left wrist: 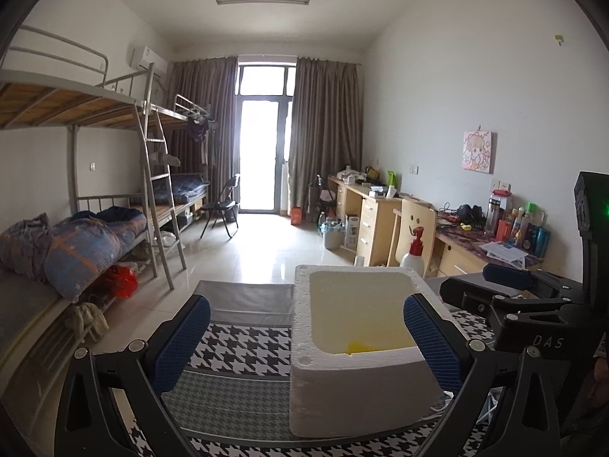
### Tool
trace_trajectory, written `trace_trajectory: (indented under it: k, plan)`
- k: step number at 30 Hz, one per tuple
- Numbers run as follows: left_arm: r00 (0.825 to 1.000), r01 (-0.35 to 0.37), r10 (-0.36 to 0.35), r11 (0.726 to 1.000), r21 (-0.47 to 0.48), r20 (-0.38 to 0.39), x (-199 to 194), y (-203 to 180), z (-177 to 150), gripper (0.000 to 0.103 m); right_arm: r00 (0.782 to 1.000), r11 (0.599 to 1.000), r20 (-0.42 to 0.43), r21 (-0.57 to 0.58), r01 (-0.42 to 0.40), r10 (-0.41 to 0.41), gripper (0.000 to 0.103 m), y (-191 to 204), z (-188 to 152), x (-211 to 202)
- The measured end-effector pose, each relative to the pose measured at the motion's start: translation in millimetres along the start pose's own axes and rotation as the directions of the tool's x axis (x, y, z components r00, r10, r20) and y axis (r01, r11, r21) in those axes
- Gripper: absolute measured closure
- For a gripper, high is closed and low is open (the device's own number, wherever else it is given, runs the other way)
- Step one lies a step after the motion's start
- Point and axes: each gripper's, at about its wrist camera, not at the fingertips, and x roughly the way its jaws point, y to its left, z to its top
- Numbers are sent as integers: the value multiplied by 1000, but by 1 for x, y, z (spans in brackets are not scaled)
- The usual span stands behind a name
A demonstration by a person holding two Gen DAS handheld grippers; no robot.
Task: Organize soft objects
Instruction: 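Withdraw both tools from the foam box back over the table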
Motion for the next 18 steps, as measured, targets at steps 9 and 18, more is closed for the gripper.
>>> trace_trajectory:
  k: [9, 18]
  plan:
    - [999, 32, -33, 999, 20, 15, -12, -13, -1, 1, 999, 999, 38, 26, 31, -32, 9, -13, -5, -23]
    - [998, 50, -50, 998, 31, 29, -22, -24, -2, 1, 997, 999, 65, 26, 44, -46, 9, -17, -11, -41]
